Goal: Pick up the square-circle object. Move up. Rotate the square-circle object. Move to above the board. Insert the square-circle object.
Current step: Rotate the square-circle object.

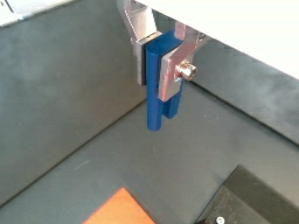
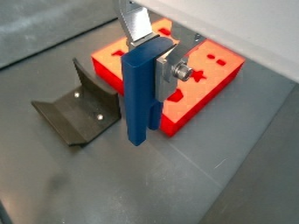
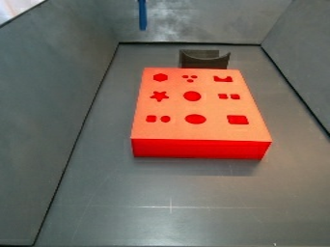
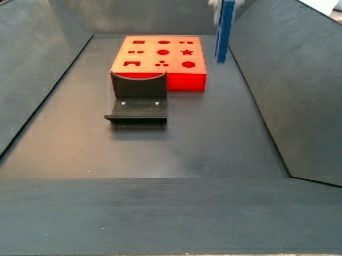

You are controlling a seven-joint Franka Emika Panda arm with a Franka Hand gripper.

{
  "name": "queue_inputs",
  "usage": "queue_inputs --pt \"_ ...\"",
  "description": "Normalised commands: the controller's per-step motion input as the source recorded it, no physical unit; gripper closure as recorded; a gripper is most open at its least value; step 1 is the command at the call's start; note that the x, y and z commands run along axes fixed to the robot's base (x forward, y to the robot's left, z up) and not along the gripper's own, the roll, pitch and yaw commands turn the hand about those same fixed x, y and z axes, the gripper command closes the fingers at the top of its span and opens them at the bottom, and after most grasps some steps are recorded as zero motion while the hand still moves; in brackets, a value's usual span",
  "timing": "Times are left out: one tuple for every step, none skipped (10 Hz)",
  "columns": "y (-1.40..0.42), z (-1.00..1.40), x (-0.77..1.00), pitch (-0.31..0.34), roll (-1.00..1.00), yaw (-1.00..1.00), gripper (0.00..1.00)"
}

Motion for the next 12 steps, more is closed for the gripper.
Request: queue_inputs --pt "0.0 -1.0 0.02 -0.051 0.01 0.03 1.0" --pt "-0.01 -1.0 0.02 -0.05 0.0 0.03 1.0" --pt "-0.01 -1.0 0.02 -0.049 -0.01 0.03 1.0" --pt "-0.01 -1.0 0.02 -0.048 -0.01 0.03 1.0" --pt "-0.01 -1.0 0.03 -0.053 -0.02 0.03 1.0" --pt "-0.02 -1.0 0.03 -0.055 -0.03 0.03 1.0" --pt "-0.02 -1.0 0.03 -0.058 -0.04 0.03 1.0" --pt "-0.02 -0.92 0.03 -0.058 -0.04 0.03 1.0" --pt "-0.01 -0.73 0.03 -0.057 -0.05 0.03 1.0" --pt "-0.01 -0.59 0.03 -0.056 -0.06 0.03 1.0" --pt "-0.01 -0.41 0.03 -0.055 -0.07 0.04 1.0" --pt "-0.01 -0.32 0.03 -0.051 -0.07 0.04 1.0"
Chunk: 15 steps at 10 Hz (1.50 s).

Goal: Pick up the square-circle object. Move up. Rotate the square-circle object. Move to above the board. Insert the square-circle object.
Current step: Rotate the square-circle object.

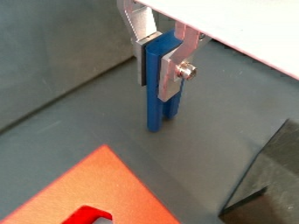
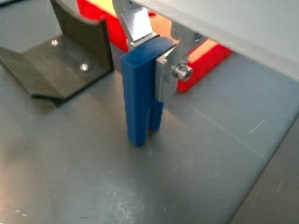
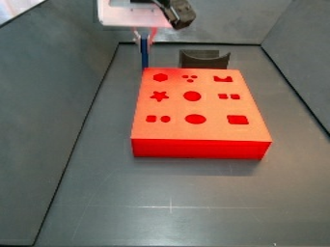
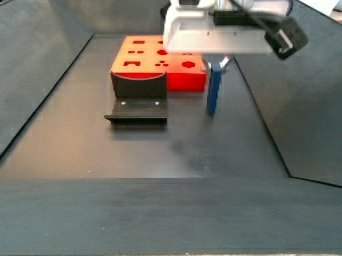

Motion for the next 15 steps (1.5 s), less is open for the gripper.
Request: queue_inputs --pt "0.0 0.0 0.0 -0.033 -0.08 0.03 0.0" --pt "0.0 1.0 0.0 -0.028 -0.08 0.03 0.0" --pt "0.0 1.0 0.0 -0.024 -0.09 0.03 0.0" --pt "0.0 0.99 -0.03 0.01 -0.08 0.03 0.0" --pt "0.0 0.89 -0.03 0.019 -0.07 0.03 0.0" --pt "0.0 0.67 -0.03 0.023 -0.06 0.02 0.0" --pt "0.0 0.49 -0.02 0.026 -0.05 0.01 0.0" --pt "0.01 0.25 -0.01 0.032 -0.03 0.01 0.0" --pt "0.0 0.0 0.0 0.006 0.0 -1.0 0.0" --pt "0.0 -0.08 0.02 0.005 0.0 -1.0 0.0" --pt "0.01 -0.06 0.03 0.003 0.0 -1.0 0.0" --pt "0.01 -0.04 0.03 0.002 0.0 -1.0 0.0" --pt "0.01 -0.04 0.03 0.002 -0.01 -1.0 0.0" --pt "0.01 -0.04 0.03 0.002 -0.01 -1.0 0.0" --pt "0.01 -0.04 0.03 0.002 -0.01 -1.0 0.0"
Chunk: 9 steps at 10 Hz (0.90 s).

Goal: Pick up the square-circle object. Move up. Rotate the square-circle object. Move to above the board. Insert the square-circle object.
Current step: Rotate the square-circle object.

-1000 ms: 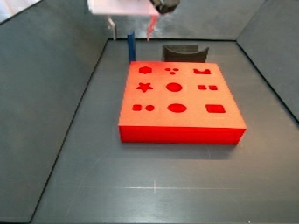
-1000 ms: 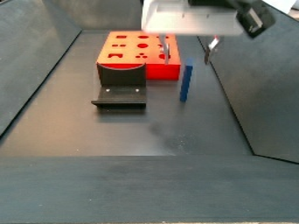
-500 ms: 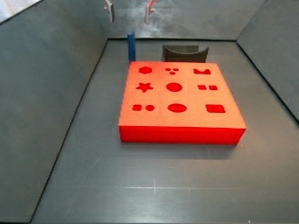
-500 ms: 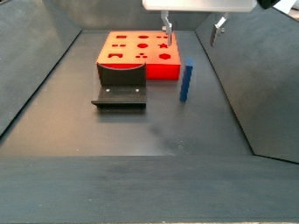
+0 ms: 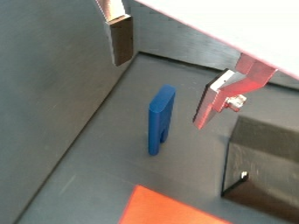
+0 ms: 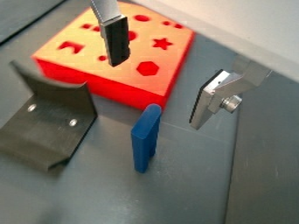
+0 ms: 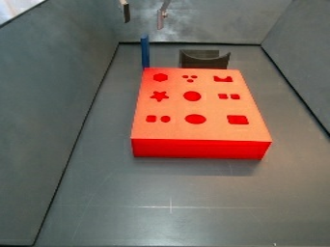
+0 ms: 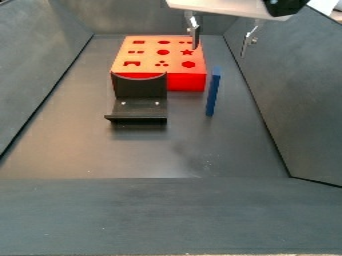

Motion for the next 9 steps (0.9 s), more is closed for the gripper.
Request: queue_inputs --pt "0.01 -0.03 0.03 0.001 -0.01 -1.0 0.0" --pt "0.01 -0.03 0.03 0.001 -0.01 -1.0 0.0" --pt "0.01 -0.03 0.03 0.002 -0.01 -1.0 0.0" --pt "0.01 -0.03 0.03 0.002 -0.01 -1.0 0.0" --pt "0.01 -0.03 0.03 0.002 -0.01 -1.0 0.0" --pt "0.01 -0.03 0.03 0.002 -0.01 -1.0 0.0" --pt "0.01 -0.03 0.03 0.002 -0.01 -1.0 0.0" --pt "0.01 -0.03 0.03 0.002 -0.01 -1.0 0.0" --pt "0.01 -0.03 0.03 0.002 -0.01 -1.0 0.0"
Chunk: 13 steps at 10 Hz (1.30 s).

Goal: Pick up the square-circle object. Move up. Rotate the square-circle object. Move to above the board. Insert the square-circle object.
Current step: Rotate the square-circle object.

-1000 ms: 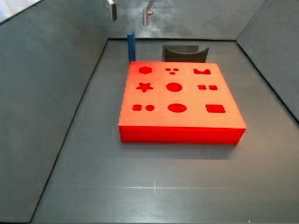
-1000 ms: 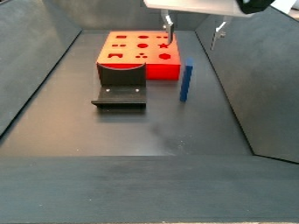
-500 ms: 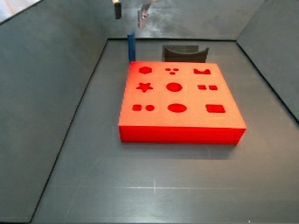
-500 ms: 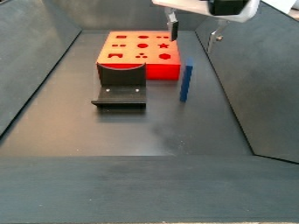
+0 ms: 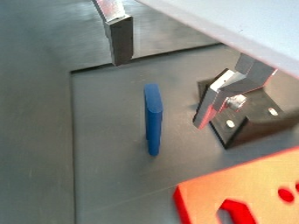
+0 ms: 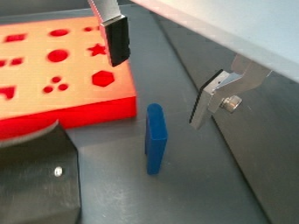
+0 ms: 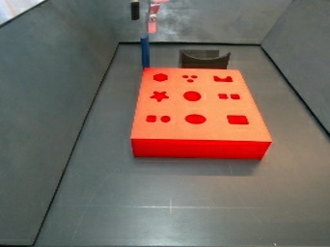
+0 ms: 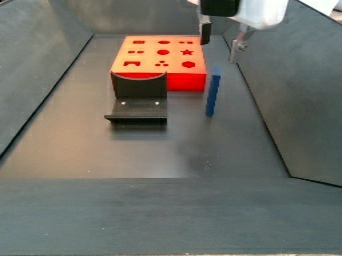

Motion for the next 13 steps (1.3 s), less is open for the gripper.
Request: queue_inputs --pt "0.01 -0.03 0.03 0.003 -0.01 -1.0 0.0" --pt "0.01 -0.03 0.03 0.003 -0.02 -1.0 0.0" --pt "0.01 -0.03 0.03 0.004 -0.02 -1.0 0.0" --pt "0.01 -0.03 0.03 0.005 -0.03 -1.0 0.0" --pt "0.01 -0.03 0.03 0.005 -0.03 -0.9 0.0" --pt "0.01 -0.03 0.03 0.005 -0.03 -0.49 0.0" --pt "0.01 -0.03 0.03 0.005 -0.03 -0.35 0.0" --pt "0.0 -1.0 0.0 0.005 -0.03 -0.2 0.0" --pt "0.0 -1.0 0.01 -0.002 -0.03 -0.13 0.0" --pt "0.0 -1.0 0.02 -0.026 -0.03 -0.08 0.0" --pt "0.01 -1.0 0.02 -0.034 -0.04 -0.06 0.0" --pt "0.01 -0.83 0.02 -0.043 -0.05 -0.05 0.0" --pt "0.01 -0.73 0.02 -0.045 -0.05 -0.05 0.0"
